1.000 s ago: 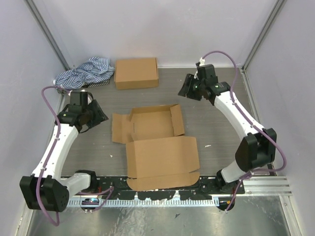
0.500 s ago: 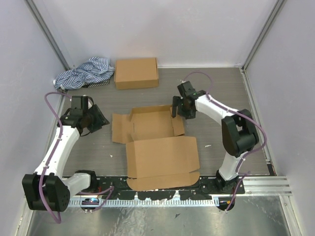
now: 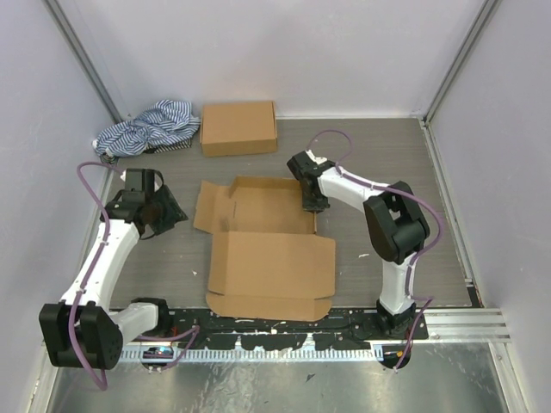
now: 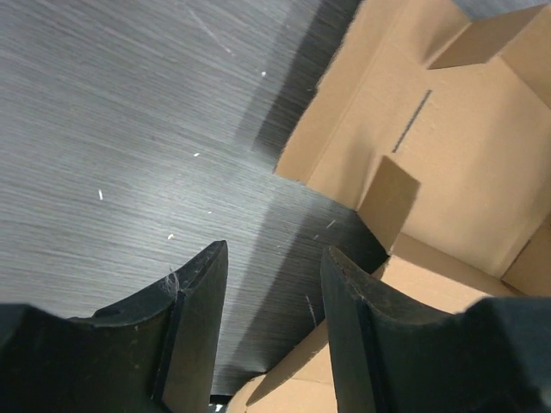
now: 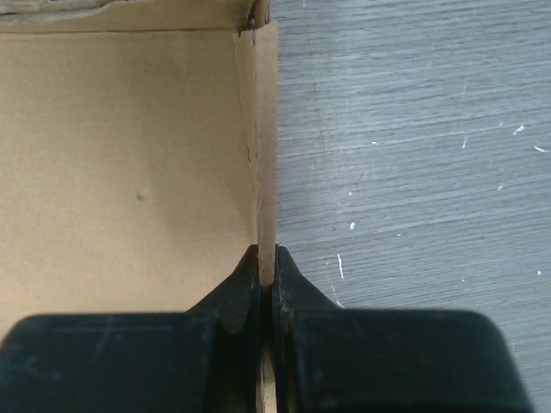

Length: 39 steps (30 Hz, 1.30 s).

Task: Fold the paper box

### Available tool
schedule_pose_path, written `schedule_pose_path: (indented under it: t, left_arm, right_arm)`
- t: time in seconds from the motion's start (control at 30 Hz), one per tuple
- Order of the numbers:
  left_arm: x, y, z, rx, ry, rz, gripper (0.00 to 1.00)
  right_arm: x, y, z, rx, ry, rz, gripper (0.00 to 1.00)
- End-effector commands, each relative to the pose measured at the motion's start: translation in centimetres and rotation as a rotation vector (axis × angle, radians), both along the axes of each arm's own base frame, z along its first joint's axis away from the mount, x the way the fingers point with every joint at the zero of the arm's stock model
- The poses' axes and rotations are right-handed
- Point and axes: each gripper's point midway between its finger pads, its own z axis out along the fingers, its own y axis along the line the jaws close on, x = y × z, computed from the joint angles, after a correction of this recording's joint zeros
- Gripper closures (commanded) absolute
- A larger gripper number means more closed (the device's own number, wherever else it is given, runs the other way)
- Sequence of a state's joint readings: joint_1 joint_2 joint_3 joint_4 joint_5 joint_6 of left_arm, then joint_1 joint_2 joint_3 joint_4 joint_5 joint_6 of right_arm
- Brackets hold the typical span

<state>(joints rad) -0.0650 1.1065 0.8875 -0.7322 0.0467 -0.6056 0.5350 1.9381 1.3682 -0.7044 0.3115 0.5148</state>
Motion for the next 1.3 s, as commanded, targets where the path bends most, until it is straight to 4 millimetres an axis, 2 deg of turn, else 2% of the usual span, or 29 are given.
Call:
schedule_pose_path:
  t: [0.0,0.1,0.33,0.43,0.53,0.6,0.73,0.87,1.03,1.17,1.27]
  left_arm:
    - [-0.4,1.1,-0.4,0.053,0.041,0.024,0.45]
    - [-0.3,1.2,-0.1,0.059,0.035,0.025,0.45]
    - [1.5,1.3,2.0,0.048,-0.067,0.021,0.41]
    - [3.0,1.2,3.1,0.006,-0.154,0.027,0.4]
    - [4.4,0.3,4.0,-0.138,-0.225,0.029,0.4]
    - [5.5,-0.9,4.3,-0.264,-0.271,0.009,0.4]
    - [6.7,-3.6,3.7,-0.462,-0.29,-0.051,0.43]
    - [7.1,-4.6,2.5,-0.527,-0.259,-0.088,0.44]
    - [7.2,-5.1,1.9,-0.551,-0.289,-0.117,0.45]
    - [6.2,-4.5,-0.1,-0.473,-0.217,-0.101,0.47]
    - [5.7,-3.9,-0.6,-0.421,-0.192,-0.091,0.48]
  right_arm:
    - [-2.1,-3.7,-2.1,-0.175,0.046,-0.063,0.99]
    - [-2.1,-3.5,-0.7,-0.131,0.006,-0.055,0.99]
    - [-0.6,-0.5,5.1,0.152,-0.089,0.059,0.99]
    - [0.1,-0.5,7.3,0.267,-0.119,0.106,0.99]
    - [0.6,-1.2,8.5,0.373,-0.134,0.11,0.99]
    - [0.7,-1.4,8.8,0.399,-0.139,0.101,0.99]
    - [0.3,-1.0,8.1,0.426,-0.122,0.106,0.99]
    - [-0.2,-0.8,7.5,0.437,-0.11,0.117,0.99]
    - [-0.7,-0.4,7.8,0.468,-0.105,0.131,0.99]
    - [-0.7,-0.3,8.5,0.478,-0.116,0.132,0.99]
    - [-0.7,-0.4,8.7,0.472,-0.118,0.132,0.99]
